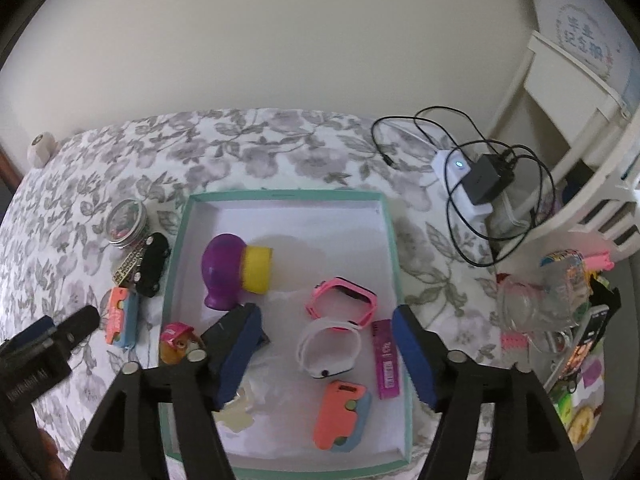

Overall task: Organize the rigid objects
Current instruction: 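Open both tools to drop the clip and lighter in the tray, then move the left tool to the carrot knife while the right tool approaches the black car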

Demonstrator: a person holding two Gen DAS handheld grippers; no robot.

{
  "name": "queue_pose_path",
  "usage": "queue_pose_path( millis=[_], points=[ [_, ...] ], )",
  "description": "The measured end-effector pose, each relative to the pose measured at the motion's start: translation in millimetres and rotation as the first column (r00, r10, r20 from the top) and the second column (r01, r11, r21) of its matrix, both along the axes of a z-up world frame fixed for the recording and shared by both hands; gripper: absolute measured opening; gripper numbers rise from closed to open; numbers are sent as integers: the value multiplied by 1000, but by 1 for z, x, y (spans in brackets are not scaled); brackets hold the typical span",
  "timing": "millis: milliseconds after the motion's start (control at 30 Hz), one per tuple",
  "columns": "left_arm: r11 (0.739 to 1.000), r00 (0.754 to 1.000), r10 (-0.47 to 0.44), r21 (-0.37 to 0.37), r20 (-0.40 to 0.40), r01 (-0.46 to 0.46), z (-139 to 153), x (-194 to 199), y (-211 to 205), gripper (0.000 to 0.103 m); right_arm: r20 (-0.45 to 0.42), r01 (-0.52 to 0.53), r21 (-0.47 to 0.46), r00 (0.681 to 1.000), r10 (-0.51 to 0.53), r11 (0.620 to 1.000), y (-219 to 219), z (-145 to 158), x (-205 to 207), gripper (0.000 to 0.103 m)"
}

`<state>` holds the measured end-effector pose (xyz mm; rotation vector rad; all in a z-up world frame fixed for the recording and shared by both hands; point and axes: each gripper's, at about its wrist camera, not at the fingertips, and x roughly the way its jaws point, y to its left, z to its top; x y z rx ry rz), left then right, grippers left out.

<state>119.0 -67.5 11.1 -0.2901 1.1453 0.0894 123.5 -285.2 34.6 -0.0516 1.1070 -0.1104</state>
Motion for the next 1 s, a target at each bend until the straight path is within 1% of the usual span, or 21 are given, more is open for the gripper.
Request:
queue_pose_path(
  millis=[133, 200, 233, 300, 467, 567, 700, 800, 867, 933, 1000],
  points=[
    [998, 998, 57, -17, 5, -57, 1, 2, 19, 101, -2, -24, -5, 1000, 24, 1000, 7, -4, 3, 87],
    [996, 996, 86, -24, 9, -86, 2, 4, 30, 103, -2, -32, -12, 999, 32, 999, 11, -5, 3, 96],
    [995, 995, 95, -30, 11, -95, 1, 4, 35, 103, 0, -35, -20, 999, 35, 999, 12, -6, 4, 103],
    [993, 994, 111, -47, 9, -110, 0, 5, 44, 103, 6, -45, -28, 999, 45, 999, 17, -7, 5, 103],
    [988, 991, 134, -74, -12, -134, -7, 12, 67, 103, 3, -62, 13, 998, 62, 998, 29, -15, 11, 103],
    [980, 986, 167, -110, -18, -168, -10, 13, 86, 103, 21, -99, 21, 995, 99, 995, 45, -18, 13, 103],
    [967, 978, 207, -142, -34, -209, -13, 14, 106, 103, 52, -133, 54, 990, 130, 990, 67, -21, 16, 103],
    [965, 975, 216, -143, -49, -221, -18, 16, 115, 103, 57, -163, 67, 986, 159, 984, 84, -25, 17, 103],
    [964, 974, 217, -143, -67, -224, -24, 17, 120, 103, 43, -174, 55, 984, 172, 983, 94, -30, 18, 103],
    [964, 971, 223, -129, -83, -232, -29, 18, 123, 103, 26, -184, 39, 983, 183, 982, 103, -38, 20, 103],
    [968, 972, 213, -112, -95, -223, -34, 20, 122, 103, 9, -195, 50, 981, 195, 980, 109, -46, 21, 103]
  ],
)
